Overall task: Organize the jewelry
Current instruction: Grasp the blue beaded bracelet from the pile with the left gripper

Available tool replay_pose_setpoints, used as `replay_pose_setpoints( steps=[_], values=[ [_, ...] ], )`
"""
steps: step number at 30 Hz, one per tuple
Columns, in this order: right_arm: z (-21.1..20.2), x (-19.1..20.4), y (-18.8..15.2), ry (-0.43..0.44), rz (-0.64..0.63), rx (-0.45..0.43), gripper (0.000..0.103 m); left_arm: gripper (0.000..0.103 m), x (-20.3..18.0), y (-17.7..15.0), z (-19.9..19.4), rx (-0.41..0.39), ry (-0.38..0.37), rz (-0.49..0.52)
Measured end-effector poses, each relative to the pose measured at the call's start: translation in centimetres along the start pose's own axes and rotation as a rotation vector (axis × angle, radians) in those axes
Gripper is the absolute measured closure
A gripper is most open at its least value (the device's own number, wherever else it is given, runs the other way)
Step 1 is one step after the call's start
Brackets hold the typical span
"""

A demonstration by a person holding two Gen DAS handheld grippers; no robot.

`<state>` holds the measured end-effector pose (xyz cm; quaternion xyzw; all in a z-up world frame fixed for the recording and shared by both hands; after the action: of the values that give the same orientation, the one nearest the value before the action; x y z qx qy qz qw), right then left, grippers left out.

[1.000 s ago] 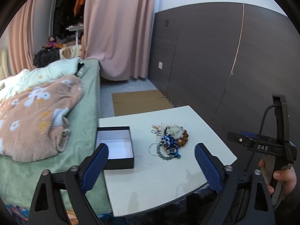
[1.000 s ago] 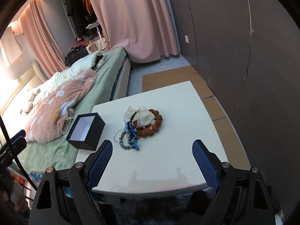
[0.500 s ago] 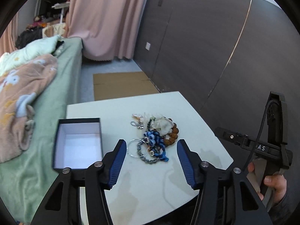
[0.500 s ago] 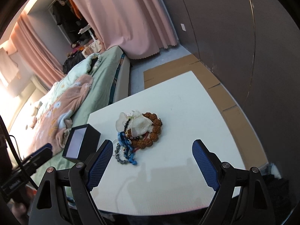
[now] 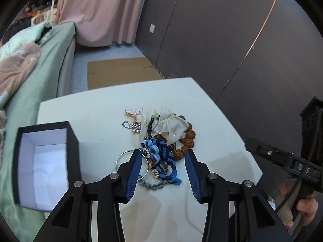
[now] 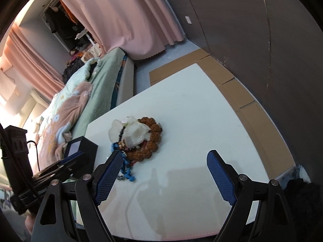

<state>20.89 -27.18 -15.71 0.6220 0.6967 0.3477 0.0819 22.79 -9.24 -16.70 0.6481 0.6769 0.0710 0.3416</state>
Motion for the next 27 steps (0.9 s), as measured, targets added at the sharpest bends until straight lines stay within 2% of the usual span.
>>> replay_pose_setpoints(
  steps=[9, 12, 14, 15, 16, 21, 27],
  values=[
    [1.2, -1.3, -0.5, -0.003, 0.033, 0.049, 0.016, 0.057, 0.8, 0.3, 5.2, 0.081, 0.039, 0.002],
    [1.6, -1.0, -0.7, 0.001, 0.02, 0.064, 0.016, 0.057, 1.2, 0.1, 6.0, 0.096, 0.029, -0.008],
    [1.9, -0.8, -0.8, 0.003, 0.01, 0.072, 0.016, 0.061, 1.3, 0.1, 6.0, 0.08, 0.013, -0.008],
    [2.1, -0.7, -0.9, 0.005, 0.006, 0.076, 0.016, 0.069, 1.2, 0.0, 5.9, 0.072, -0.002, -0.002],
    [2.2, -0.6, -1.0, 0.008, 0.004, 0.08, 0.016, 0.074, 1.1, -0.1, 5.8, 0.07, -0.02, -0.001],
    [3.0, -0.2, -1.1, 0.006, -0.005, 0.091, 0.016, 0.075, 1.9, 0.2, 4.3, 0.033, -0.073, -0.04],
    [4.0, 1.0, -0.3, 0.021, -0.02, 0.082, 0.017, 0.075, 2.5, 2.1, 1.1, -0.027, -0.144, -0.075]
  ],
)
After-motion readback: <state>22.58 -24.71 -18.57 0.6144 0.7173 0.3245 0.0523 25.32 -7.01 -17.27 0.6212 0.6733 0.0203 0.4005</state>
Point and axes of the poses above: each gripper's, at about its wrist camera, not at the fingertips, and z roughly the way its jaws point, x to its left, y to its top, the point moved 7 cm from there along z, roughly the way its jaws point, and after that the axes turned 9 degrees about -z, right-handed, at the moved point
